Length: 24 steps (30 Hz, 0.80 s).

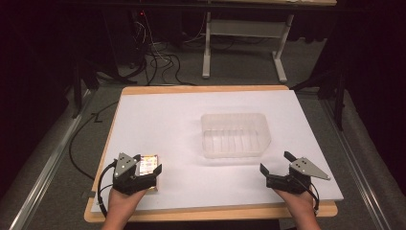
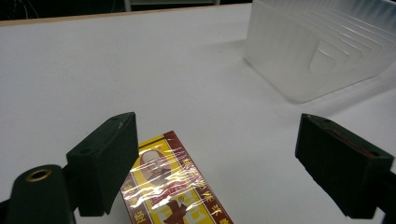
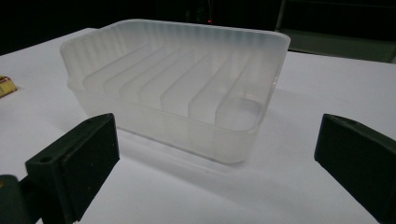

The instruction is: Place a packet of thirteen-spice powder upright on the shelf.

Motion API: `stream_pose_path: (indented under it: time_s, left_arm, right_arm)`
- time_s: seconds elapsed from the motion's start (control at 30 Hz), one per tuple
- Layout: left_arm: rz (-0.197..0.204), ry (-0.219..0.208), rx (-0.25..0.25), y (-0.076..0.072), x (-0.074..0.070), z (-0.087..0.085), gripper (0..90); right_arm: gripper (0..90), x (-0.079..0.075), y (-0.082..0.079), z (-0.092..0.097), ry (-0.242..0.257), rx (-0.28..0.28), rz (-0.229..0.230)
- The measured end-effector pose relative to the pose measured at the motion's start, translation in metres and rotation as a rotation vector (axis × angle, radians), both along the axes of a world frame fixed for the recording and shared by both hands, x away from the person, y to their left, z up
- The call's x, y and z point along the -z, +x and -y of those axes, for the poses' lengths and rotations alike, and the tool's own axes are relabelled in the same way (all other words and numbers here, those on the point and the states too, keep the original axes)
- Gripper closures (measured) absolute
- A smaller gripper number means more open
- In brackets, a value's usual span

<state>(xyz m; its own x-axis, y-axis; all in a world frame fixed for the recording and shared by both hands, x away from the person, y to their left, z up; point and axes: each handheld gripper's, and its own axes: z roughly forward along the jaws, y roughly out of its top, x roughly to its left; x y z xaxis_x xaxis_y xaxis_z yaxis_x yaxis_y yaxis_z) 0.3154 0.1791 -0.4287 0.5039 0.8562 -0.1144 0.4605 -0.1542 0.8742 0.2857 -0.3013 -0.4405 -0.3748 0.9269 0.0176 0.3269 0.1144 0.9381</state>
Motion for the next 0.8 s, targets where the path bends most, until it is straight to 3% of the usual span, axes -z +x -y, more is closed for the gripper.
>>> stream_pose_path:
  time_s: [0.33,0.53,0.63,0.67,0.8]
  left_arm:
    - [-0.017,0.003,-0.002,0.006,0.000,0.004,13.4]
    - [-0.053,-0.031,-0.020,0.011,-0.001,0.001,15.8]
    - [-0.103,-0.034,-0.059,0.016,0.000,-0.004,15.7]
    - [-0.118,-0.038,-0.072,0.017,0.001,-0.005,15.7]
    - [-0.170,0.006,-0.106,0.020,0.001,-0.005,15.4]
  right_arm:
    - [0.1,0.000,-0.004,0.007,-0.010,0.020,0.001]
    - [0.1,-0.004,-0.007,0.014,-0.009,0.037,-0.003]
    - [0.1,-0.008,-0.006,0.019,-0.030,0.039,-0.006]
    - [0.1,-0.009,-0.004,0.022,-0.068,0.038,-0.006]
    - [0.1,-0.005,-0.003,0.029,-0.066,0.048,-0.001]
